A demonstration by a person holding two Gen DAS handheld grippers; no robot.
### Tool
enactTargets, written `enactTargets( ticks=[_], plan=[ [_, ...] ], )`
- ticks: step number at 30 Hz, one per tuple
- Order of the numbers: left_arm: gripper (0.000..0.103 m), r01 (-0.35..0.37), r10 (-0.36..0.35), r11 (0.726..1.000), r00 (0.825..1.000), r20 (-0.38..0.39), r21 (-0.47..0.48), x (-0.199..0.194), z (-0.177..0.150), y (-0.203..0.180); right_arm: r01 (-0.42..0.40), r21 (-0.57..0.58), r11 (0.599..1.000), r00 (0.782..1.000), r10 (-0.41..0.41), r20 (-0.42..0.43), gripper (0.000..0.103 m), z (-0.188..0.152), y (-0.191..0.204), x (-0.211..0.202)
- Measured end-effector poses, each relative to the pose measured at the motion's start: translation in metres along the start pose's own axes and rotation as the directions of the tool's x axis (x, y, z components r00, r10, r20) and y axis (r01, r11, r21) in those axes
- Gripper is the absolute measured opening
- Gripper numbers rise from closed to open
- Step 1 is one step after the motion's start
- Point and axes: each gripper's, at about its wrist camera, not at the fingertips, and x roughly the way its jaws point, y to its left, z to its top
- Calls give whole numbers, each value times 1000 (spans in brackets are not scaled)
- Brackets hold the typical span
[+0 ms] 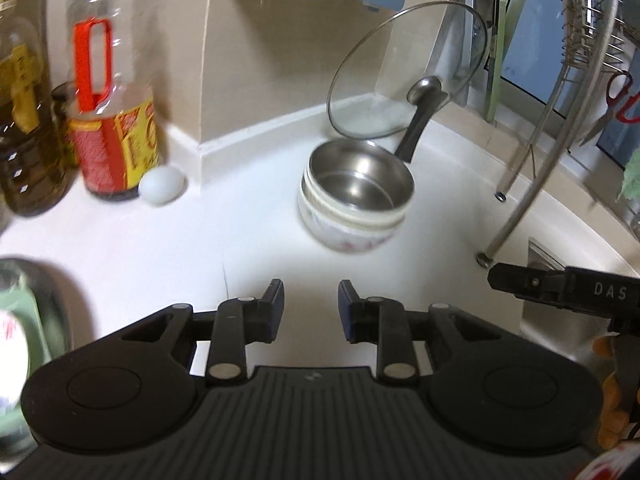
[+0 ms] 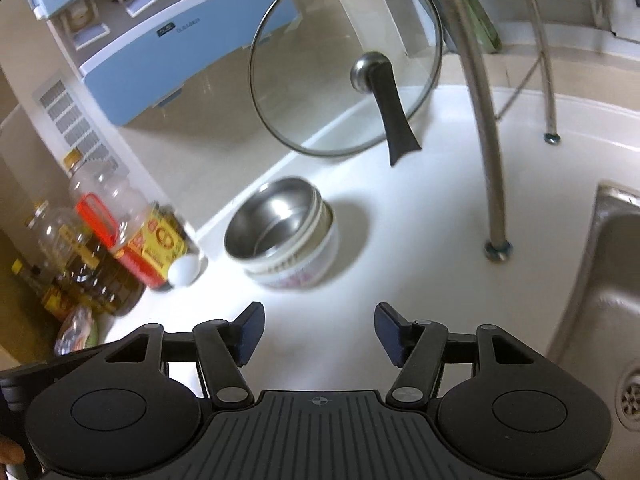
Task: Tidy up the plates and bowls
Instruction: 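Open both grippers to release the steel pot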
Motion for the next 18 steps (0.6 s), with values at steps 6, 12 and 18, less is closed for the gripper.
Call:
enactTargets(
  ticks=[6,12,18],
  plan=[
    [26,-25,25,1000,1000,-6,9,-29,-32,-12,16,-53,998,999,-18,-37,66,-28,2,-28],
    [29,-50,50,999,999,-21,4,-48,-62,-23,7,-77,997,996,-14,-84,68,-55,0,-47],
    [29,-65,65,998,997,-35,0,-65,-86,-33,8,-100,995,993,-19,-117,69,-78,-2,-63]
  ],
)
